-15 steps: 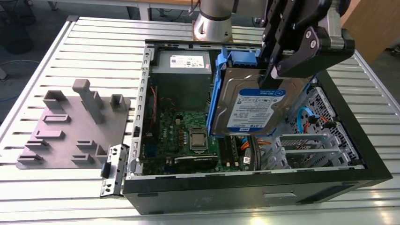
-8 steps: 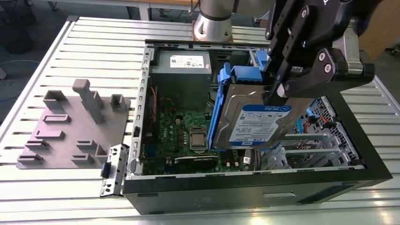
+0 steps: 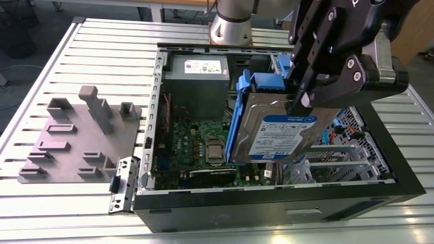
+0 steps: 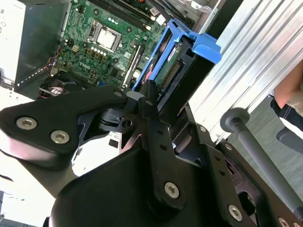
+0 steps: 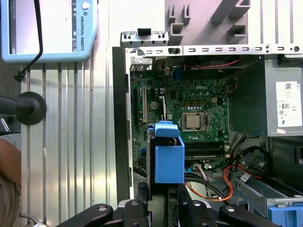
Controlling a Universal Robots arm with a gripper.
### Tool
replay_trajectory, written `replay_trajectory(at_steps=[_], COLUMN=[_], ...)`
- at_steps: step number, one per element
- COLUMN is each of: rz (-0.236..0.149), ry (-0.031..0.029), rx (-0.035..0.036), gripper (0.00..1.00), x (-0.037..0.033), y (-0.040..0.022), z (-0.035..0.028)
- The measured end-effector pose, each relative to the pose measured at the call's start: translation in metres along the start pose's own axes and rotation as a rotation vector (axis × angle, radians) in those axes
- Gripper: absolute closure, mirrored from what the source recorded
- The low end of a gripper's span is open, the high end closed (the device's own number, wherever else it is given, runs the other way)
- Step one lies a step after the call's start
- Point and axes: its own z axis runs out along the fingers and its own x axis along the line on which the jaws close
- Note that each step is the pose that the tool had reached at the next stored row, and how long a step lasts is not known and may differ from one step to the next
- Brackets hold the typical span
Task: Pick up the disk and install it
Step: 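Pick up the disk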
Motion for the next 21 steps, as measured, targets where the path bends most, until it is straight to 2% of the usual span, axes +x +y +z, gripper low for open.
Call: replay_trajectory(at_steps=[15,16,21], rz=[0.0,0.0,0.0], ry=[0.0001,0.0,0.0], rx=[0.0,0.0,0.0], gripper=[0.65,0.65,0.65], x=[0.0033,0.0194,0.0203], y=[-0.0001,-0.0005,-0.0005], z=[-0.0001,-0.0005,-0.0005])
